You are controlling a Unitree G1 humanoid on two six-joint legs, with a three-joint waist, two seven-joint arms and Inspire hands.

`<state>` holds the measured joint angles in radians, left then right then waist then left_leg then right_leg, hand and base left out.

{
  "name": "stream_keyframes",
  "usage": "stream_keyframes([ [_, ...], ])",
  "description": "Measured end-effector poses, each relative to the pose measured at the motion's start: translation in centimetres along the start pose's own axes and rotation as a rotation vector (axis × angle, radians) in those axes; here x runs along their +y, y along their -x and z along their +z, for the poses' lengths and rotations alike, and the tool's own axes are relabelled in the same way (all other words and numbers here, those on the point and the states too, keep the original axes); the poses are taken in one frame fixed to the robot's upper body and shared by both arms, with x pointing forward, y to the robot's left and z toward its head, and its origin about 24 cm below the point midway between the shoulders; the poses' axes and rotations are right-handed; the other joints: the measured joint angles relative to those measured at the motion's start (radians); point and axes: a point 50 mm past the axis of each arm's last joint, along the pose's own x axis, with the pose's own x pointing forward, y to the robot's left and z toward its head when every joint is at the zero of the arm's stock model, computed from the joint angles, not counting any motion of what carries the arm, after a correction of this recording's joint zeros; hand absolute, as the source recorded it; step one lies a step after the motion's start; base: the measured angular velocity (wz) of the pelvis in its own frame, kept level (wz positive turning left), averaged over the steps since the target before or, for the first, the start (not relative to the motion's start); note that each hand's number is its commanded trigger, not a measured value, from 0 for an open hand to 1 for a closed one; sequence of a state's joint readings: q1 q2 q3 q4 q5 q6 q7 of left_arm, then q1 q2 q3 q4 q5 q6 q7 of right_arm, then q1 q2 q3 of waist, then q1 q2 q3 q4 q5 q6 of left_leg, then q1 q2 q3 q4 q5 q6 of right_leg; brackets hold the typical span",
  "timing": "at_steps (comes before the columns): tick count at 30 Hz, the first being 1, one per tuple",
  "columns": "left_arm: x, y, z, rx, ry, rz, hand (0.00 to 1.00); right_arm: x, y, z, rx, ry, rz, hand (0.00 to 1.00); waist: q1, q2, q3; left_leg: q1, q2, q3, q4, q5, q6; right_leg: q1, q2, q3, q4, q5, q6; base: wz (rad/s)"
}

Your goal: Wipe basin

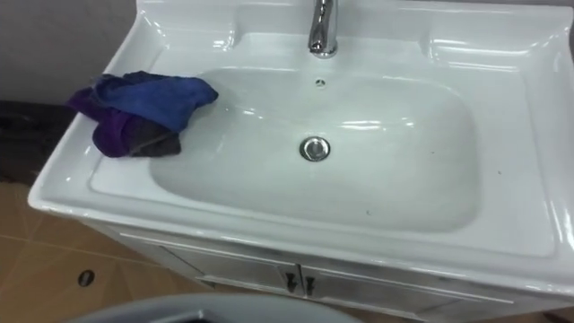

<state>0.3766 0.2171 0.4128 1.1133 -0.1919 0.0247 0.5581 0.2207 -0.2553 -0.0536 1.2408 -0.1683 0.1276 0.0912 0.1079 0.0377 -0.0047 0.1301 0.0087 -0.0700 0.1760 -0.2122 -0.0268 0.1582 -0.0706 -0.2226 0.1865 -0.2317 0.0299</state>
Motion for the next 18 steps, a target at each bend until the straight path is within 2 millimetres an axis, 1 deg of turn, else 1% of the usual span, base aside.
stream_keyframes([
  [4,-0.9,0.4,-1.0,0.039,-0.045,-0.081,0.00,0.5,0.0,-0.6,0.025,-0.003,0.051,0.00,0.000,-0.001,-0.0007,0.001,0.000,0.005,-0.008,0.000,0.001,-0.003,-0.001,0.001,0.000,0.000,0.001,0.00],
  [7,-1.7,0.7,-1.3,0.044,-0.069,-0.139,0.00,0.9,0.0,-0.8,0.045,0.008,0.081,0.00,-0.008,-0.004,-0.0023,0.003,0.001,0.013,-0.006,0.000,0.001,0.000,-0.001,0.002,0.002,0.000,0.001,-0.01],
  [9,-2.5,1.2,-1.7,0.052,-0.107,-0.193,0.00,1.6,-0.1,-0.5,0.048,0.024,0.110,0.00,-0.023,-0.009,-0.0027,0.004,0.000,0.016,-0.005,0.000,0.001,0.003,-0.003,0.000,0.001,0.000,0.001,0.00],
  [11,-3.4,1.6,-1.7,0.058,-0.146,-0.242,0.00,2.2,-0.1,-0.5,0.061,0.036,0.137,0.00,-0.027,-0.014,-0.0029,0.006,-0.001,0.018,-0.005,0.000,0.001,0.005,-0.003,0.000,0.001,0.000,0.001,-0.02],
  [14,-4.5,2.0,-1.4,0.048,-0.223,-0.325,0.00,3.0,-0.1,-1.1,0.101,0.035,0.167,0.00,-0.027,-0.023,0.0004,0.018,0.001,0.041,-0.008,0.000,0.001,0.014,-0.004,0.007,-0.001,-0.001,0.002,-0.07],
  [16,-5.1,2.3,-1.2,0.026,-0.273,-0.371,0.00,3.2,-0.1,-1.3,0.118,0.036,0.181,0.00,-0.033,-0.028,0.0022,0.021,-0.001,0.041,-0.008,0.000,0.001,0.017,-0.005,0.008,-0.003,-0.002,0.004,-0.03],
  [18,-5.8,2.6,-0.8,-0.004,-0.342,-0.421,0.00,3.5,0.0,-1.5,0.130,0.039,0.197,0.00,-0.044,-0.034,0.0064,0.020,-0.002,0.042,-0.008,0.000,0.001,0.016,-0.006,0.008,-0.003,-0.003,0.005,0.00],
])
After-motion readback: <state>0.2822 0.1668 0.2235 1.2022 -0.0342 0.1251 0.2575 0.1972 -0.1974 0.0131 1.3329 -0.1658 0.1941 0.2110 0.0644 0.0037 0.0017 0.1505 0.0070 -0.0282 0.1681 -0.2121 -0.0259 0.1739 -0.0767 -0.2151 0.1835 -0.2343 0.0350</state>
